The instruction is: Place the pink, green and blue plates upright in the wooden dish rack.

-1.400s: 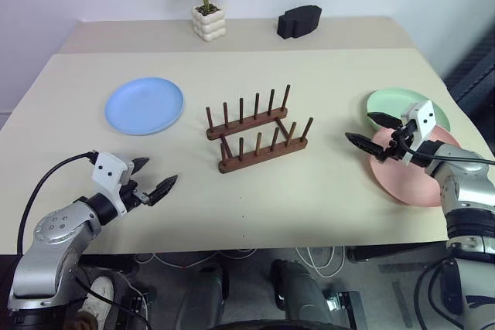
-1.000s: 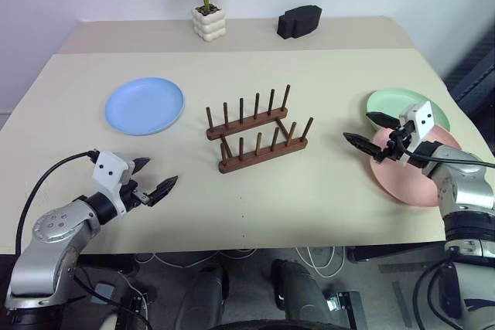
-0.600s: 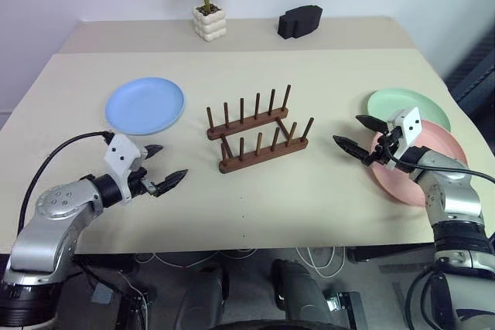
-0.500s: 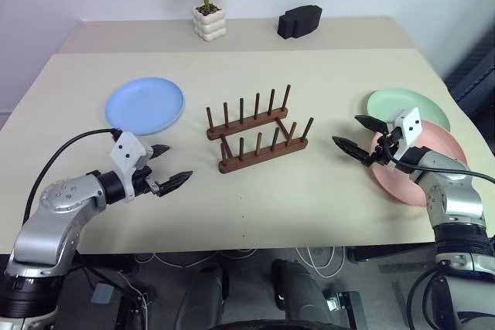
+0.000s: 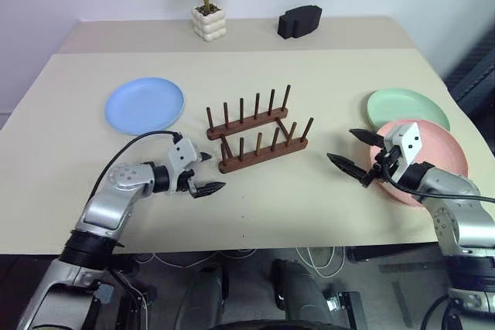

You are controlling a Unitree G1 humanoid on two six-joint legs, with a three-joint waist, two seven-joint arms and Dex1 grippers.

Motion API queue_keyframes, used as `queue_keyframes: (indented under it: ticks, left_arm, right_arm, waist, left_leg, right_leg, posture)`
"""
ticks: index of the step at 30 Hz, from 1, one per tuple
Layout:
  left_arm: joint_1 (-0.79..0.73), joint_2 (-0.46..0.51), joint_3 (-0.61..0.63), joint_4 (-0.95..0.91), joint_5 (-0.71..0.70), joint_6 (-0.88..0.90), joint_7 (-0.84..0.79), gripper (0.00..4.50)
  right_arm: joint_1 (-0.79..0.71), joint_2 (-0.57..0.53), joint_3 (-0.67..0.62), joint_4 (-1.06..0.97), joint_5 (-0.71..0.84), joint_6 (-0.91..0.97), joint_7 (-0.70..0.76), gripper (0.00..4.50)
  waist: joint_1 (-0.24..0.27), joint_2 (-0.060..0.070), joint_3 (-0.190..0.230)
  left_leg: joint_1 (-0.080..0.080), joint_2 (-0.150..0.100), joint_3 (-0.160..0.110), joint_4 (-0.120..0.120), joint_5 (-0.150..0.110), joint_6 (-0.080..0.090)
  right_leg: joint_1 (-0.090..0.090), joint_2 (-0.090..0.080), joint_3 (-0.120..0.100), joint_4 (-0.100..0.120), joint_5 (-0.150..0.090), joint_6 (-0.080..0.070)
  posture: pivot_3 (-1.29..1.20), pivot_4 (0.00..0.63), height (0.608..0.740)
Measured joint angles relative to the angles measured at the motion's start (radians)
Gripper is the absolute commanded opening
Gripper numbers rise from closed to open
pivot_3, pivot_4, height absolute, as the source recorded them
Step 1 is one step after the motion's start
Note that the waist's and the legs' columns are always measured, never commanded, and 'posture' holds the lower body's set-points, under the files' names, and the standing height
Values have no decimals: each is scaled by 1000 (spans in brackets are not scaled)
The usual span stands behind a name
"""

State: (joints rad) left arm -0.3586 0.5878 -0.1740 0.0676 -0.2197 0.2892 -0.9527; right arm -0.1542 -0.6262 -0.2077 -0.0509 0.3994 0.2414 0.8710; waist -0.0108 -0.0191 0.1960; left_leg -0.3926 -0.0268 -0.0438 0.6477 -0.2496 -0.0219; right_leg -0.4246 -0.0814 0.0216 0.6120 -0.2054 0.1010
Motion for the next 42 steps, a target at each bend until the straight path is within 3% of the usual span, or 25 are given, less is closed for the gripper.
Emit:
queue_keyframes:
  ticks: [4, 11, 12, 13, 20, 33, 42]
  left_arm:
    - [-26, -47, -9, 44, 18, -28, 2, 4500]
    - [-58, -108, -10, 104, 58, -64, 26, 1258]
    - [-59, -116, -12, 106, 57, -72, 23, 878]
    - [-63, -118, -10, 111, 59, -74, 27, 785]
    - [-115, -117, -16, 191, 72, -119, -35, 787]
    - [-454, -182, -78, 725, 155, -413, -289, 787]
    - [-554, -244, -79, 940, 198, -567, -333, 787]
  right_arm:
    - [14, 31, 18, -33, 0, 15, -30, 4462]
    - [29, 39, 50, -39, -7, 14, -51, 4500]
    - [29, 39, 52, -39, -11, 13, -51, 4500]
    - [28, 39, 56, -39, -14, 11, -51, 4500]
    - [28, 39, 65, -19, -32, -8, -50, 4500]
    - [75, 32, 48, -93, -33, 18, -99, 4500]
    - [100, 21, 32, -196, -24, 84, -153, 4500]
  waist:
    - [2, 0, 0]
    - [7, 0, -1]
    - [6, 0, -1]
    - [5, 0, -1]
    - [6, 0, -1]
    - [20, 0, 0]
    - [23, 0, 0]
  left_leg:
    - [0, 0, 0, 1, 0, 0]
    - [0, -1, 0, 1, 0, 0]
    - [0, -1, 0, 1, 0, 0]
    - [0, -1, 0, 1, 0, 0]
    - [0, -1, 0, 1, 0, 0]
    - [-1, -4, -1, 1, 0, 0]
    - [-2, -4, -1, 2, 0, 1]
  right_leg:
    - [0, 0, 0, 0, 0, 0]
    - [1, 0, 0, 0, 0, 0]
    - [1, 0, 0, 0, 0, 0]
    - [1, 0, 0, 0, 0, 0]
    - [1, 0, 0, 0, 0, 0]
    - [0, 0, 0, 0, 2, 4]
    - [0, 0, 0, 0, 2, 4]
  posture:
    - [0, 150, 731]
    - [0, 150, 731]
    - [0, 150, 731]
    - [0, 150, 731]
    - [0, 150, 731]
    - [0, 150, 731]
    - [0, 150, 731]
